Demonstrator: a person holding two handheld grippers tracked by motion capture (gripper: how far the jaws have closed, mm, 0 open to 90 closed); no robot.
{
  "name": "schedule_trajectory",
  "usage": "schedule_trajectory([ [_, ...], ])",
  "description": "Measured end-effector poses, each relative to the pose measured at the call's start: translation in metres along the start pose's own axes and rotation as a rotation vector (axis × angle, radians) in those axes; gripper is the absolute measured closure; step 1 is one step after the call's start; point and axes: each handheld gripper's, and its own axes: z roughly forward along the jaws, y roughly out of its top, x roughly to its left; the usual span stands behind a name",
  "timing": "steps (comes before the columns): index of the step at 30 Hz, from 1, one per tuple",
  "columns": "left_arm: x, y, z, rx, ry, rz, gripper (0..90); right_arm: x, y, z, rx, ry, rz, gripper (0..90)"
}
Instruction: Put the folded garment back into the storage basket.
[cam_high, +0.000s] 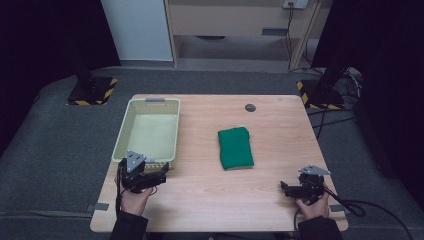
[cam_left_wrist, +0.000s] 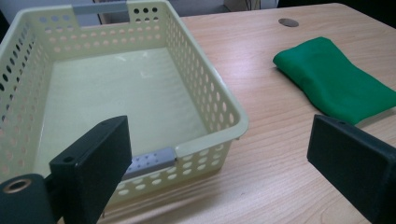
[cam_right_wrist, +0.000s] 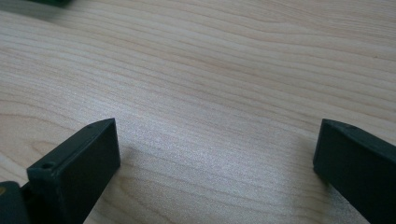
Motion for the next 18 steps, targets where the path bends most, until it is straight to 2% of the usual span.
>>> schedule_trajectory([
  [6,-0.006,0.006,0.003,-0.003,-0.002,0.026,5.7,0.0,0.0,0.0,0.0,0.0,-0.002,0.5],
  [18,-0.011,0.016,0.007,-0.008,-0.018,0.036,5.8,0.0,0.0,0.0,0.0,0.0,0.0,0.5],
])
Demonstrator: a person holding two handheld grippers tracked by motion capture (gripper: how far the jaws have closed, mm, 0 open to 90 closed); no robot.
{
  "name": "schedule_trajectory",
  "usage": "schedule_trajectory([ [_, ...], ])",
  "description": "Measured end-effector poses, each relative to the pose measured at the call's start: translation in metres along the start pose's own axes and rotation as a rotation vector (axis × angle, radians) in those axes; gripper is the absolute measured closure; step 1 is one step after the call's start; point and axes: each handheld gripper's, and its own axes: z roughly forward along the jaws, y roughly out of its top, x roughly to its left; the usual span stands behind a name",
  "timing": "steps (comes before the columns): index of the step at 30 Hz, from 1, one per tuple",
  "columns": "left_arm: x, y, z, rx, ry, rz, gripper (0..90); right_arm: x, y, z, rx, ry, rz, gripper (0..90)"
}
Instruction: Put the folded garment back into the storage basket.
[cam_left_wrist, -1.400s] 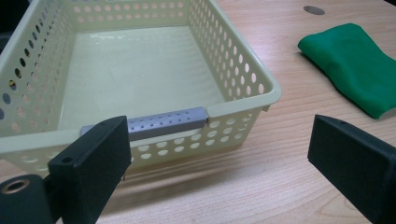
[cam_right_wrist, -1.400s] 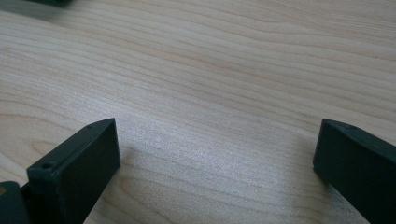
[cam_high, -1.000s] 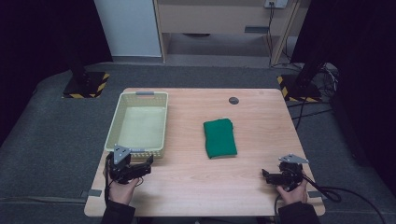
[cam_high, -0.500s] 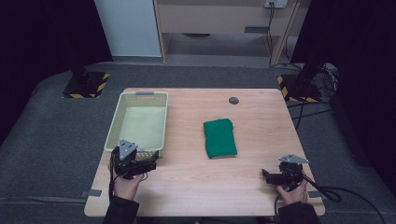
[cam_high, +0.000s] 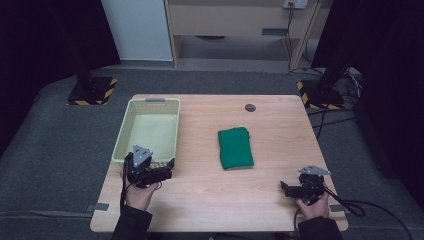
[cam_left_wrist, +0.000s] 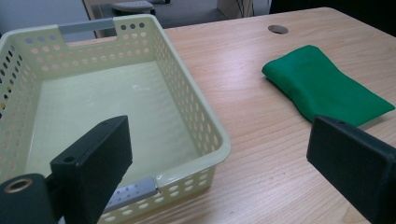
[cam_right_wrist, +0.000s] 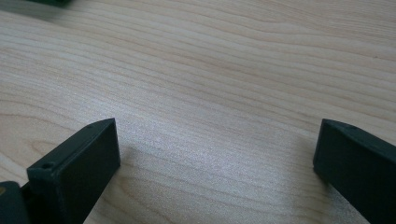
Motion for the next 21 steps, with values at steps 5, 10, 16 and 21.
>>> schedule_trajectory([
  [5,-0.003,0.004,0.003,0.001,-0.004,0.007,6.0,0.0,0.0,0.0,0.0,0.0,0.0,0.5],
  [10,-0.005,0.009,0.006,-0.003,-0.009,0.013,6.1,0.0,0.0,0.0,-0.001,0.0,-0.003,0.5],
  [16,-0.008,0.013,0.008,-0.01,-0.015,0.012,6.1,0.0,0.0,0.0,0.0,0.0,-0.002,0.5],
  [21,-0.012,0.017,0.01,-0.022,-0.025,0.01,6.1,0.0,0.0,0.0,0.0,0.0,0.0,0.5],
])
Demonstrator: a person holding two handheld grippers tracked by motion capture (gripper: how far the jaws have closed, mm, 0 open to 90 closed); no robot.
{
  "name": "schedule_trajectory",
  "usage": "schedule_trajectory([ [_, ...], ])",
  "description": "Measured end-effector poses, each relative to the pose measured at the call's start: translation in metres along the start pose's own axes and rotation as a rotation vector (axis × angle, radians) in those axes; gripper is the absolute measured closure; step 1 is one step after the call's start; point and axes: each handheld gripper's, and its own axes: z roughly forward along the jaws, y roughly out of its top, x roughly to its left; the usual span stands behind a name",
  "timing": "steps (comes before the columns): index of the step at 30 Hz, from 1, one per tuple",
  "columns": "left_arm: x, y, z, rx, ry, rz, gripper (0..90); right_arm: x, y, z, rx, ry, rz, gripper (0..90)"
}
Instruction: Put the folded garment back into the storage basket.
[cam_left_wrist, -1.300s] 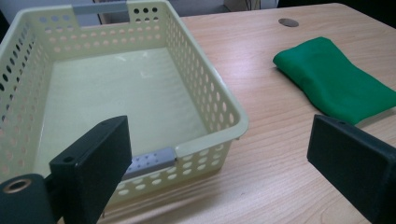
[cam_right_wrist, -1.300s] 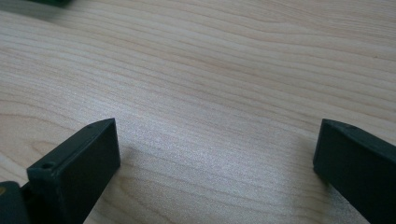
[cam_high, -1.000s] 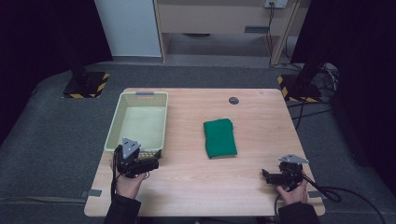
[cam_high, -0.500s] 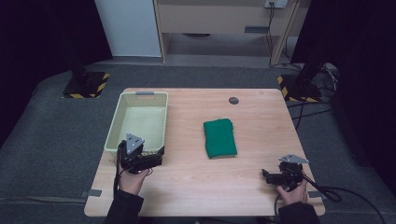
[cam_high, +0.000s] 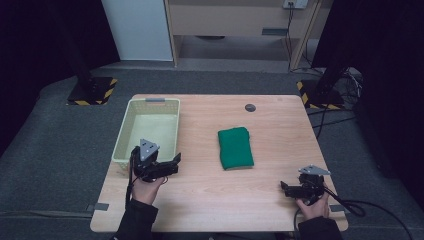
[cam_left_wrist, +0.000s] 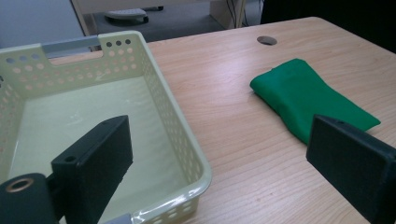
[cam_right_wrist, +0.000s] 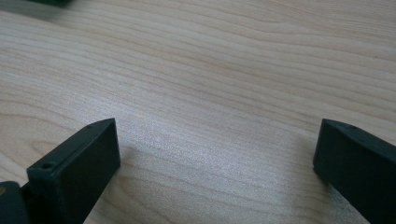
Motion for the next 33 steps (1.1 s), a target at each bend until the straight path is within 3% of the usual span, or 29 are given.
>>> schedule_trajectory([
  [33,-0.023,0.021,0.025,-0.005,-0.045,0.032,6.4,0.0,0.0,0.0,0.0,0.0,0.001,0.5],
])
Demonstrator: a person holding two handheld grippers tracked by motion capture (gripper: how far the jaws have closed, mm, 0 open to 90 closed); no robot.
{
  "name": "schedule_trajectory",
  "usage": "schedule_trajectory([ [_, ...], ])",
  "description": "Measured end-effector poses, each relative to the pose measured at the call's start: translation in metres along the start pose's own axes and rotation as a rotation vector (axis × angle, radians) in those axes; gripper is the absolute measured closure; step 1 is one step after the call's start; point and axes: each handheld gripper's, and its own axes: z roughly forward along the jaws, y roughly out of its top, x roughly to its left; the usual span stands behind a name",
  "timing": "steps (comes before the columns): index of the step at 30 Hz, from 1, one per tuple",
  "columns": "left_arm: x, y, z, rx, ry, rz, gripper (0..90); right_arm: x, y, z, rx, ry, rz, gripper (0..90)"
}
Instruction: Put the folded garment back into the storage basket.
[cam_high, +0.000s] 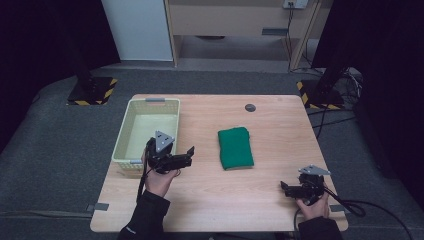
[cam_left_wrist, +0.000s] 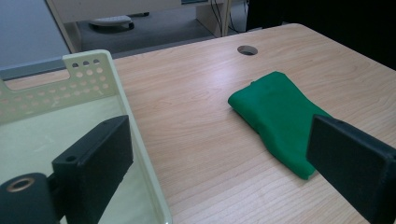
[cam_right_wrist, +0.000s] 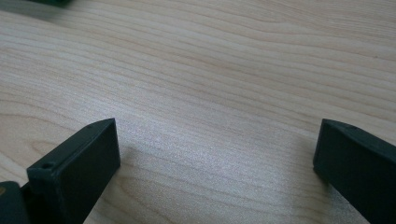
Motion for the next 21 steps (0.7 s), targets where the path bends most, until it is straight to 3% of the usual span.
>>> schedule_trajectory([
  [21,-0.011,0.007,0.019,0.005,-0.03,0.008,6.7,0.0,0.0,0.0,0.0,0.0,-0.001,0.5],
])
